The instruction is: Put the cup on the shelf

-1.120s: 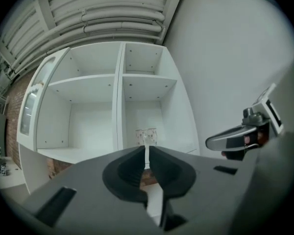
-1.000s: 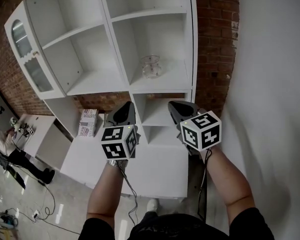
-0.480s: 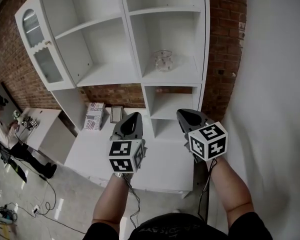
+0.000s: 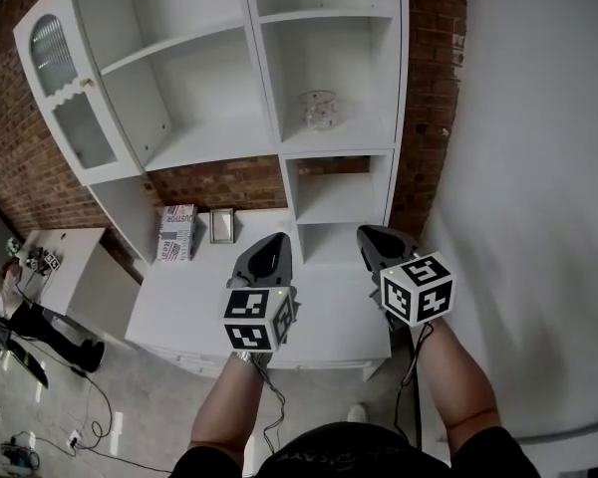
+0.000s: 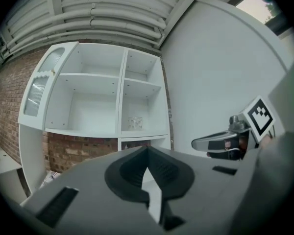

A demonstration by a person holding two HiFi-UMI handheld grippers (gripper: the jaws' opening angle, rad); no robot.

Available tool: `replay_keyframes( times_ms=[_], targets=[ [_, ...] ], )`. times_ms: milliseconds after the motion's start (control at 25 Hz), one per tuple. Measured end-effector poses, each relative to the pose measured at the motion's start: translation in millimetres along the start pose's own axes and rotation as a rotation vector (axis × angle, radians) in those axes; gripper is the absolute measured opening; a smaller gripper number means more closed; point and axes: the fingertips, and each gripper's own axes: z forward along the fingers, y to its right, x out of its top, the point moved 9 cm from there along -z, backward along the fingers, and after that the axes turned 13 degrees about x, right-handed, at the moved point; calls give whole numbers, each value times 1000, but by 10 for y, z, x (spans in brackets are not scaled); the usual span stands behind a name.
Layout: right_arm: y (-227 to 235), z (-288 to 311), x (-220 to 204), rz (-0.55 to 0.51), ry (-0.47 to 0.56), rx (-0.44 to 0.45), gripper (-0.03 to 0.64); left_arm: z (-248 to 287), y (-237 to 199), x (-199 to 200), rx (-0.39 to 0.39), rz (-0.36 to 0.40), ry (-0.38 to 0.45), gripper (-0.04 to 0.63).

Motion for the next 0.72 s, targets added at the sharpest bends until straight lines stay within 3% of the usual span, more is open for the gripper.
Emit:
replay_keyframes(
  times_ms=[360,720],
  targets=[
    [-544,-278,-155,39,2,-80,0,-417,-32,-146,-104,-40,-6,5],
    [-847,-370,-272,43,-13,-129,0,-638,-102,-283,-151,-31,-30,5]
  ],
)
